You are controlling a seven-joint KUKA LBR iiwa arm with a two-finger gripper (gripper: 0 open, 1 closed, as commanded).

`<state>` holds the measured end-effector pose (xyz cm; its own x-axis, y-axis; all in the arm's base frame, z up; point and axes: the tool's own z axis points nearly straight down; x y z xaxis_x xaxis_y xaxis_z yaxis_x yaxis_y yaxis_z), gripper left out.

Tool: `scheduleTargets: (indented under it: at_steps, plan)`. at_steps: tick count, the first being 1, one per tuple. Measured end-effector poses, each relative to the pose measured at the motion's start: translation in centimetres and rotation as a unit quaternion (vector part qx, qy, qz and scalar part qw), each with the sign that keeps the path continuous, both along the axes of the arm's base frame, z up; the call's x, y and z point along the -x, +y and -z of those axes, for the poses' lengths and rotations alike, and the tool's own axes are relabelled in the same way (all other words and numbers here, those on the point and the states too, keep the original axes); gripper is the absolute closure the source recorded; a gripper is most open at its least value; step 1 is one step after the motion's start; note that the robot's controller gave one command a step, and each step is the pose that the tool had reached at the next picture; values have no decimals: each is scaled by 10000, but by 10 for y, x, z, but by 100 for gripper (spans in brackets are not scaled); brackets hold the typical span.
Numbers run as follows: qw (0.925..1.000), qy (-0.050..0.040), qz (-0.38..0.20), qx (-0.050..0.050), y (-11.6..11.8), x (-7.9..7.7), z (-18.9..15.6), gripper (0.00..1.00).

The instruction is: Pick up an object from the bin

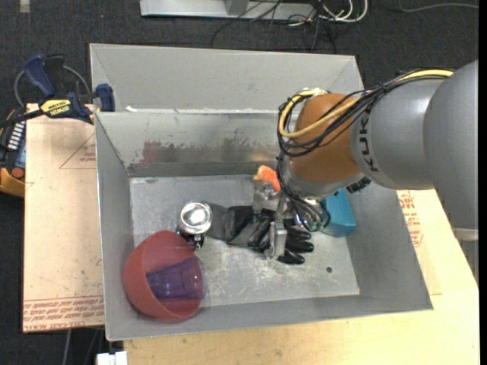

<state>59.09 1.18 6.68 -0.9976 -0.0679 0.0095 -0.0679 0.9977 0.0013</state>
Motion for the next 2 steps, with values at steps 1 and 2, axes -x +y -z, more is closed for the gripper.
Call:
scheduleTargets:
  at_steps: [1, 2]
  plan:
    - [9974, -87, -708, -16, 32, 1, -50, 0]
    - [9979, 6, 648, 0, 32, 46, -32, 0]
